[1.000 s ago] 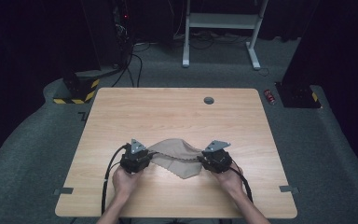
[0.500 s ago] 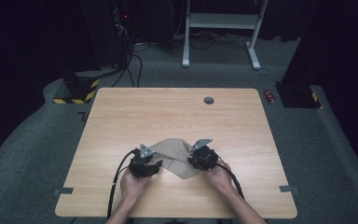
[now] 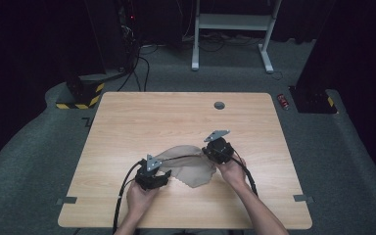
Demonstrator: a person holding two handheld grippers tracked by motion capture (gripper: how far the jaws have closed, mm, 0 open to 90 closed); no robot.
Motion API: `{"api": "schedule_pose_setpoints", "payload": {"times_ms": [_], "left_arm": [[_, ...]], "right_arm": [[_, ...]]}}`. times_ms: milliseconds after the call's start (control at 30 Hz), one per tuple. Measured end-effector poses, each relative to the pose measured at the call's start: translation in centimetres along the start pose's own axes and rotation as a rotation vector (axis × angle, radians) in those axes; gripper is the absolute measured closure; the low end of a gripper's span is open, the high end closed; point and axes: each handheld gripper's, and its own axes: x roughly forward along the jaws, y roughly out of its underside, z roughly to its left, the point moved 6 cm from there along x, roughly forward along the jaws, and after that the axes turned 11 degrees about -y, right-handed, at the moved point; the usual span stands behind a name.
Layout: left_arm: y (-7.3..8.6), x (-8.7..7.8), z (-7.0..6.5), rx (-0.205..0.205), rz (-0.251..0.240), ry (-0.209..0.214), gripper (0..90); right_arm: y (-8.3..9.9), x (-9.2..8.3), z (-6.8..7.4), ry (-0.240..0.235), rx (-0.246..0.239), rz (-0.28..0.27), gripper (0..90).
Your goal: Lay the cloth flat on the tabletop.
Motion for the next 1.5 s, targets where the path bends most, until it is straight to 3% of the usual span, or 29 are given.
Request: {"api": "schedule_pose_setpoints", "payload": {"times_ms": [233, 267, 433, 467, 567, 767, 867, 1000, 1133, 1233, 1333, 1400, 1500], "left_arm": [[0.0, 0.0, 0.0, 0.007, 0.004, 0.003, 39.2], [0.0, 0.0, 0.0, 0.007, 0.005, 0.004, 38.8], [0.0, 0.0, -0.1, 0.003, 0.003, 0.006, 38.4], [0.0, 0.0, 0.0, 0.006, 0.003, 0.005, 38.4], [0.0, 0.0, 0.0, 0.008, 0.004, 0.005, 38.4], [0.0, 0.0, -0.1, 0.005, 0.002, 0.006, 38.4], [0.0, 0.0, 0.0, 0.007, 0.003, 0.006, 38.3], [0.0, 0.0, 0.0, 0.007, 0.003, 0.006, 38.3], [0.0, 0.0, -0.1, 0.005, 0.003, 0.006, 38.3], [0.0, 0.0, -0.1, 0.004, 0.003, 0.006, 38.3], [0.0, 0.0, 0.0, 0.007, 0.003, 0.005, 38.4], [0.0, 0.0, -0.1, 0.005, 0.003, 0.005, 38.4], [0.0, 0.0, 0.0, 0.004, 0.003, 0.003, 38.4]], "right_arm": [[-2.5, 1.2, -3.5, 0.066, 0.05, 0.01, 89.6], [-2.6, 1.7, -4.4, 0.085, 0.073, 0.021, 89.6], [-1.7, 2.9, -5.7, 0.085, 0.131, 0.053, 88.9], [-1.5, 3.1, -5.7, 0.065, 0.149, 0.051, 88.7], [-1.7, 2.6, -5.3, 0.043, 0.135, 0.022, 83.9], [-2.0, -0.7, -3.3, 0.018, 0.09, -0.073, 73.2], [-0.6, -1.6, -2.4, 0.013, 0.07, -0.069, 72.9], [2.2, -1.1, -1.8, 0.019, 0.065, -0.011, 69.4], [3.6, 0.2, -2.7, 0.042, 0.114, 0.011, 63.2], [3.8, 1.2, -3.9, 0.07, 0.153, 0.031, 70.8], [3.7, 1.9, -5.4, 0.109, 0.169, 0.026, 85.6], [3.2, 2.1, -5.9, 0.156, 0.144, 0.046, 87.7], [2.7, 2.2, -6.5, 0.166, 0.171, 0.043, 85.4]]}}
